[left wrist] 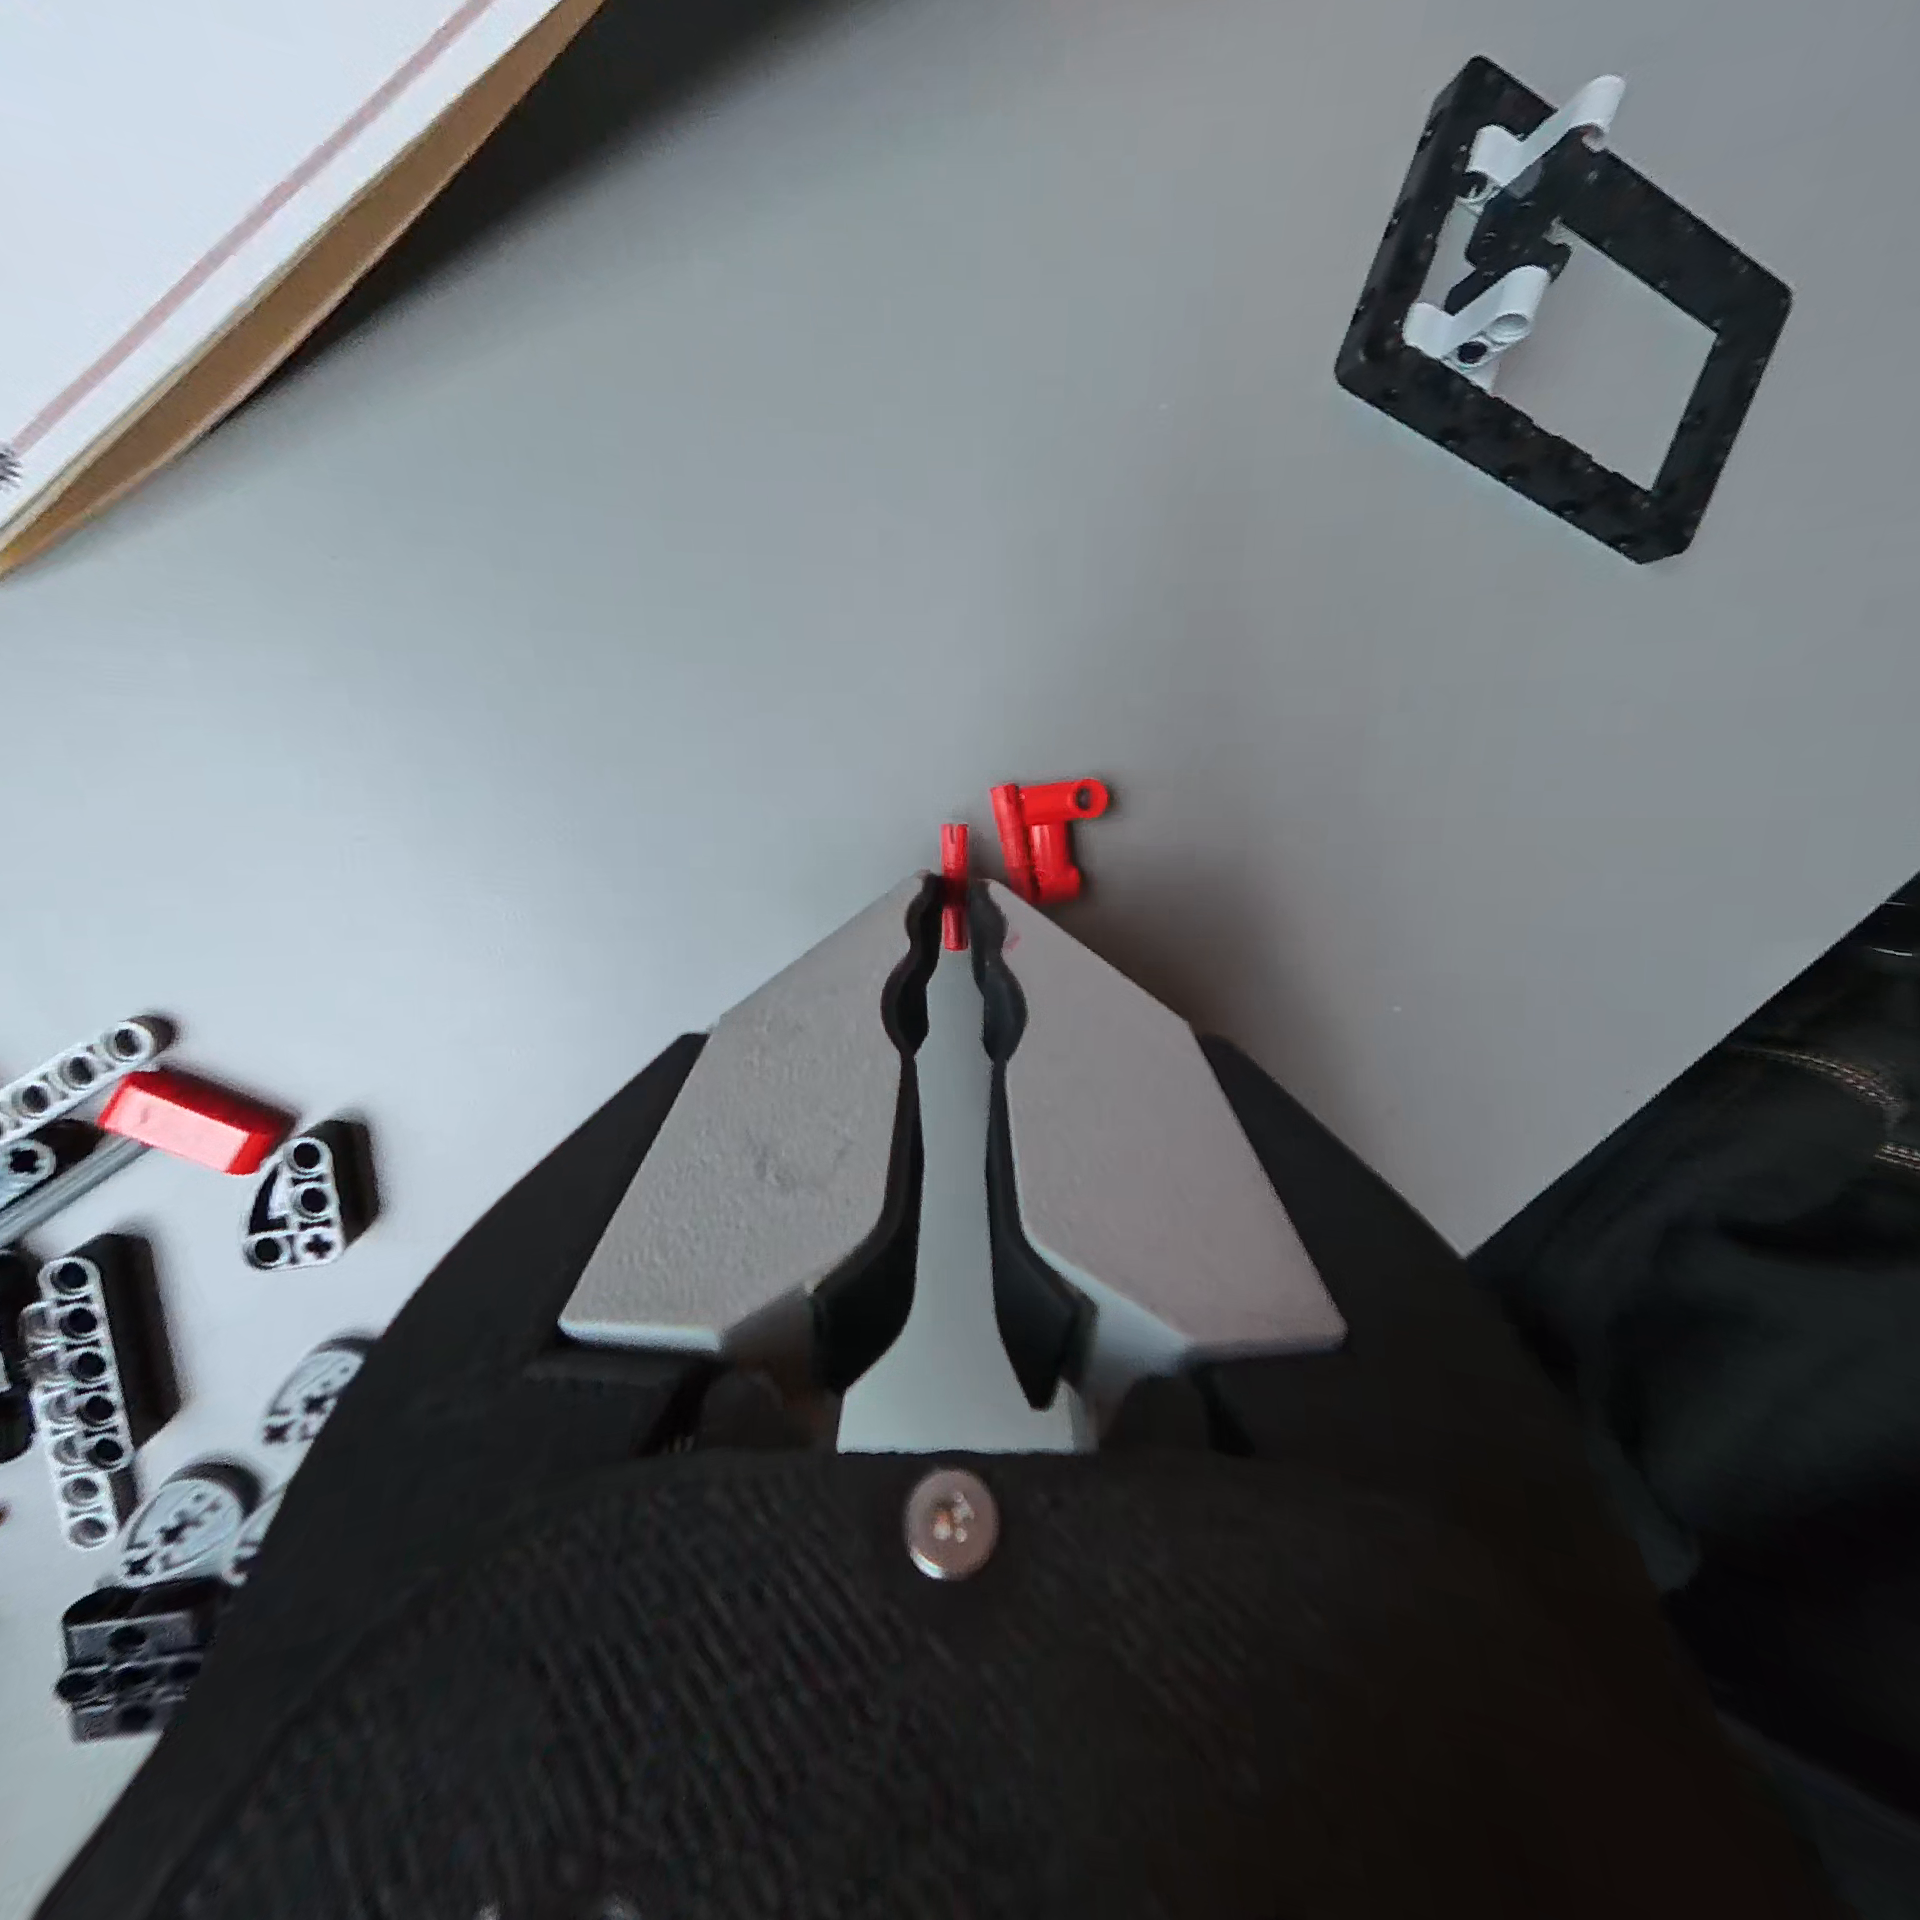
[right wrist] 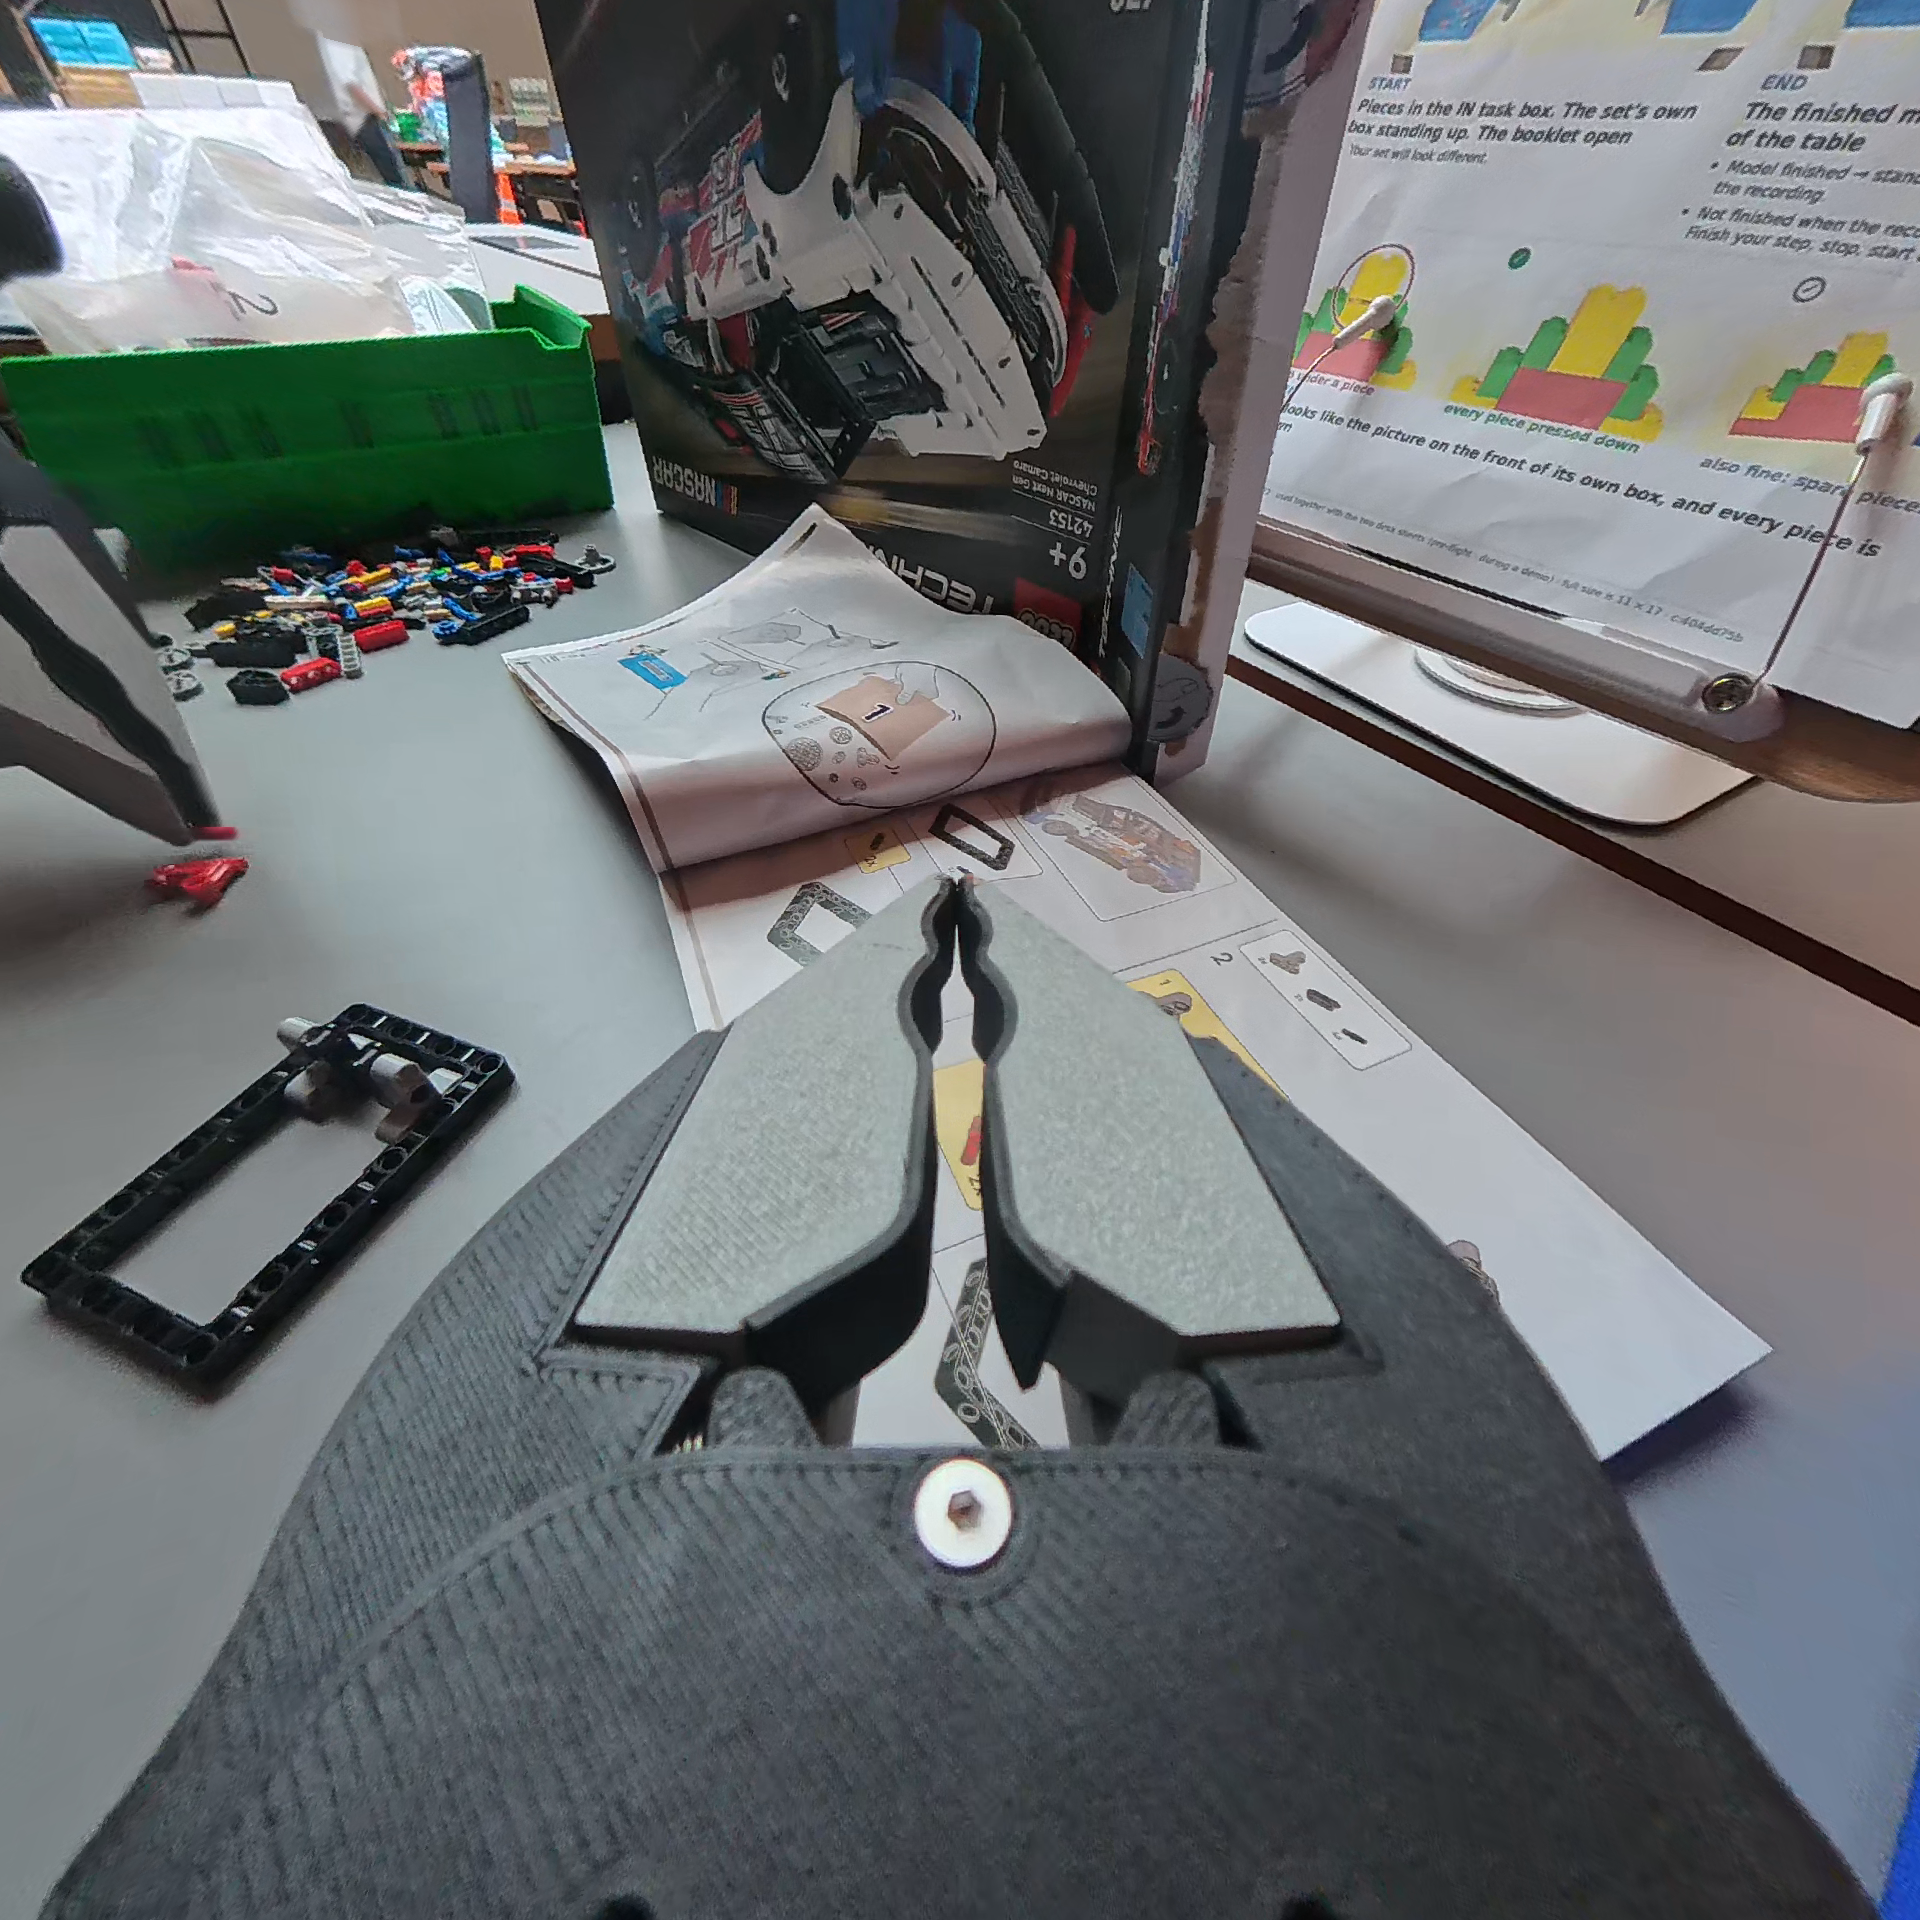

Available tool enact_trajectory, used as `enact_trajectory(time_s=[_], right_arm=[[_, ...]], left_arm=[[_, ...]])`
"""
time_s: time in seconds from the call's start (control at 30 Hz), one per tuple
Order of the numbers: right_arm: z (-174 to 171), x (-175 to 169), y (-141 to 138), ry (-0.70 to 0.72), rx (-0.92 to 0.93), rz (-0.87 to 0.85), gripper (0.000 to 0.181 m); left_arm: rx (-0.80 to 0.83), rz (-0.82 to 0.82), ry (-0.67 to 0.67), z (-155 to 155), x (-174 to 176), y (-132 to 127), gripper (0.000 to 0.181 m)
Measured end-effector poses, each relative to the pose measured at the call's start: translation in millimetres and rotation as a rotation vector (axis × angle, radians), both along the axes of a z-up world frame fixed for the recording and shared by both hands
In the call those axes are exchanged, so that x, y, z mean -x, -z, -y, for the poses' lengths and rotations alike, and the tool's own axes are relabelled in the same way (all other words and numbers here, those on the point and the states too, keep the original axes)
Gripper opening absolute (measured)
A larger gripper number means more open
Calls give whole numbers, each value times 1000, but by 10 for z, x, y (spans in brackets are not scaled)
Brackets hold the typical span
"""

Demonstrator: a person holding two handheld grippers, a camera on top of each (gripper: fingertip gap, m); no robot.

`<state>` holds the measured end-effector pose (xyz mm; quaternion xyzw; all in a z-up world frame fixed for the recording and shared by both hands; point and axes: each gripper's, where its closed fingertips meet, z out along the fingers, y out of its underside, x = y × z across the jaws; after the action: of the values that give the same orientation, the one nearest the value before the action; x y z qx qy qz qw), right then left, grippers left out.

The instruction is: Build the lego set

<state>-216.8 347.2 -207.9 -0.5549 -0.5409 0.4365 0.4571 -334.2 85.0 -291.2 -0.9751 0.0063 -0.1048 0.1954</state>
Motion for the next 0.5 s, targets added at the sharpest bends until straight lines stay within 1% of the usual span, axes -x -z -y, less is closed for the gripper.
enact_trajectory(time_s=[0.1, 0.2, 0.27, 0.37, 0.5], right_arm=[[19, 6, 1, -4, -10, 3, 0], [20, 5, 1, -4, -10, 3, 0], [17, 2, 1, -2, -9, 2, 0], [15, 1, 0, -2, -8, 1, 0], [18, 3, 5, -3, -10, 4, 0]], left_arm=[[1, 34, 10, 25, -94, 30, 3], [-5, 44, -3, 27, -99, 30, 3], [-6, 55, -5, 39, -104, 20, 6], [-16, 75, 0, 48, -135, -30, 7], [-32, 48, 5, 61, -64, -117, 8]])
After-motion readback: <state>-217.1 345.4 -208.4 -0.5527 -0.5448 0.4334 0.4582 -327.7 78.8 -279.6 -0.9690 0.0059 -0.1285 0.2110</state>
